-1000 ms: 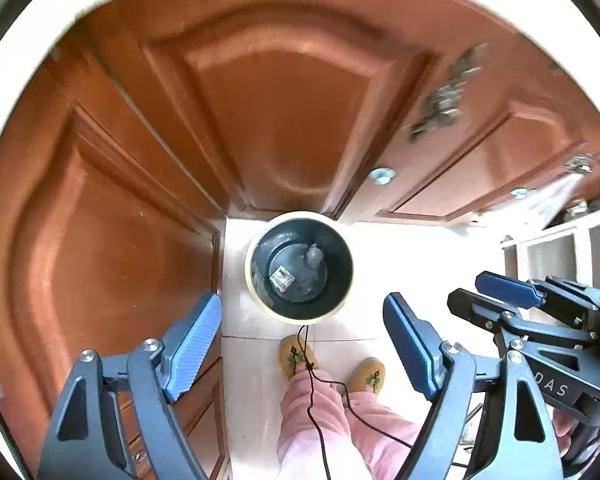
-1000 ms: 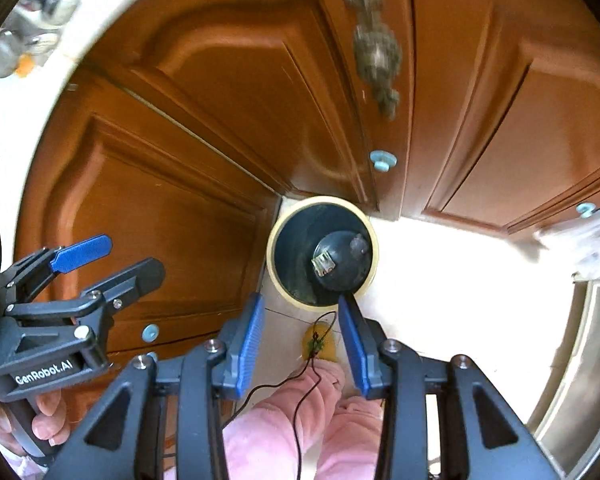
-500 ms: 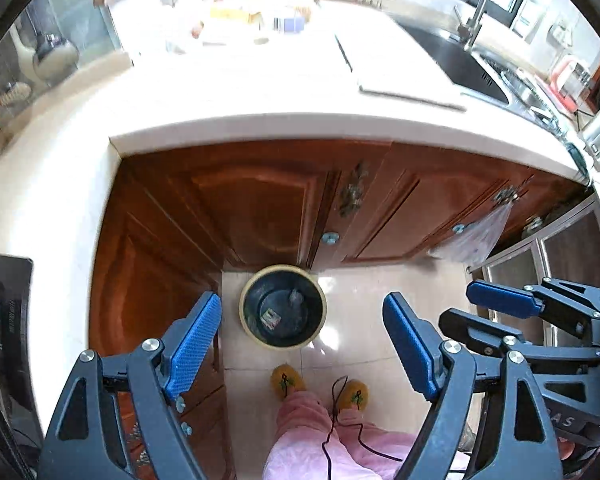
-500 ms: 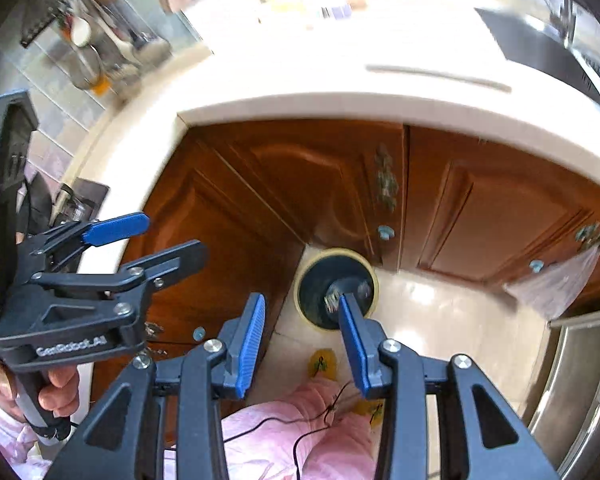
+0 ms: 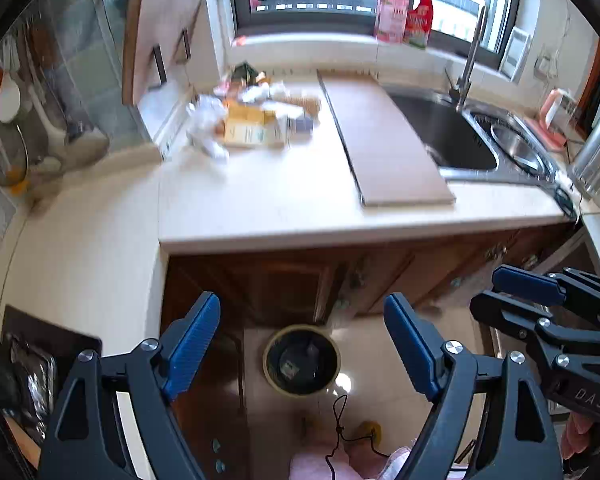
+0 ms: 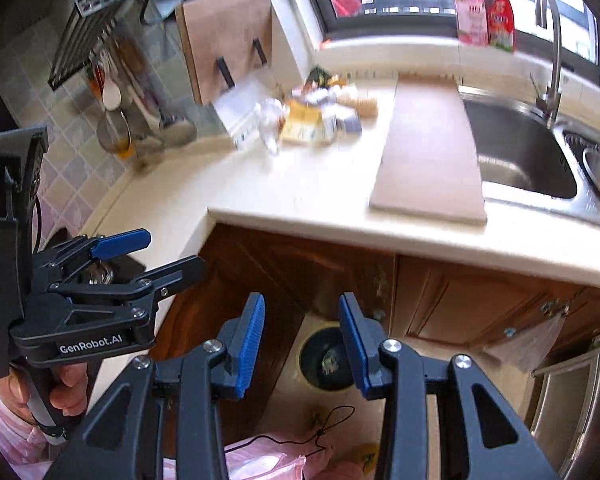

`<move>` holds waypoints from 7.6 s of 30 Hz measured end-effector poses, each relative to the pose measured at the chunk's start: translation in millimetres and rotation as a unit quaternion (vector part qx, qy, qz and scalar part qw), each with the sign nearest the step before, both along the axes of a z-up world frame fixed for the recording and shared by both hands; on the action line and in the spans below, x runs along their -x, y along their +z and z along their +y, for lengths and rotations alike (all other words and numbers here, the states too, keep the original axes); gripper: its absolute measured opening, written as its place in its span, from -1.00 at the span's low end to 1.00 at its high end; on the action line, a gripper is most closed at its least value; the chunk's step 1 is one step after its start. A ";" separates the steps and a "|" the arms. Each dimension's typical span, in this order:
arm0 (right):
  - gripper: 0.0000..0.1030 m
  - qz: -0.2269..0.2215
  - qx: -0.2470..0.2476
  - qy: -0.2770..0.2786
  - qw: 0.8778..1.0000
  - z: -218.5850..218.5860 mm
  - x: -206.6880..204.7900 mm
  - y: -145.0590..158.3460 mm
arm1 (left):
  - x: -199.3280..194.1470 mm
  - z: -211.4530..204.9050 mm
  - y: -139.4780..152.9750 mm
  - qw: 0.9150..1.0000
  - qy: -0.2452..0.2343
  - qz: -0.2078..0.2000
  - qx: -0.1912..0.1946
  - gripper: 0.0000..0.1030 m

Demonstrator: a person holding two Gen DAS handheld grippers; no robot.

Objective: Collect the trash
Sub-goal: 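Raise both open tools back up to the trash pile on the counter, then move the right tool toward the white carton beside the loofah, then close the right tool on the white carton and lift it, then grasp the yellow-and-white box with the left tool while the right tool holds the carton, then carry the yellow box and white carton down over the trash bin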

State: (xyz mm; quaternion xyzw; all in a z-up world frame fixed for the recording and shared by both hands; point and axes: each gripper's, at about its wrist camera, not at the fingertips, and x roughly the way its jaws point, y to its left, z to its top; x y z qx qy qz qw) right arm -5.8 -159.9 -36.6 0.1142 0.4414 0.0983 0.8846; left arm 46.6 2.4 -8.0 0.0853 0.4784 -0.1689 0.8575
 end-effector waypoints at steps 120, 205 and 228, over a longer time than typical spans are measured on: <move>-0.33 0.049 0.027 0.172 0.984 -19.9 -391.0 -127.5 | -374.8 -56.5 -142.1 0.983 0.130 0.123 -0.040 0.53; -0.34 0.049 -0.017 0.097 0.994 26.5 -29.8 -41.1 | 33.2 5.2 -3.6 0.995 -0.060 0.022 0.073 -0.38; -0.34 0.287 -0.013 0.128 0.949 57.0 -53.7 -242.3 | 13.8 38.9 -208.4 0.972 0.018 0.223 0.079 -0.38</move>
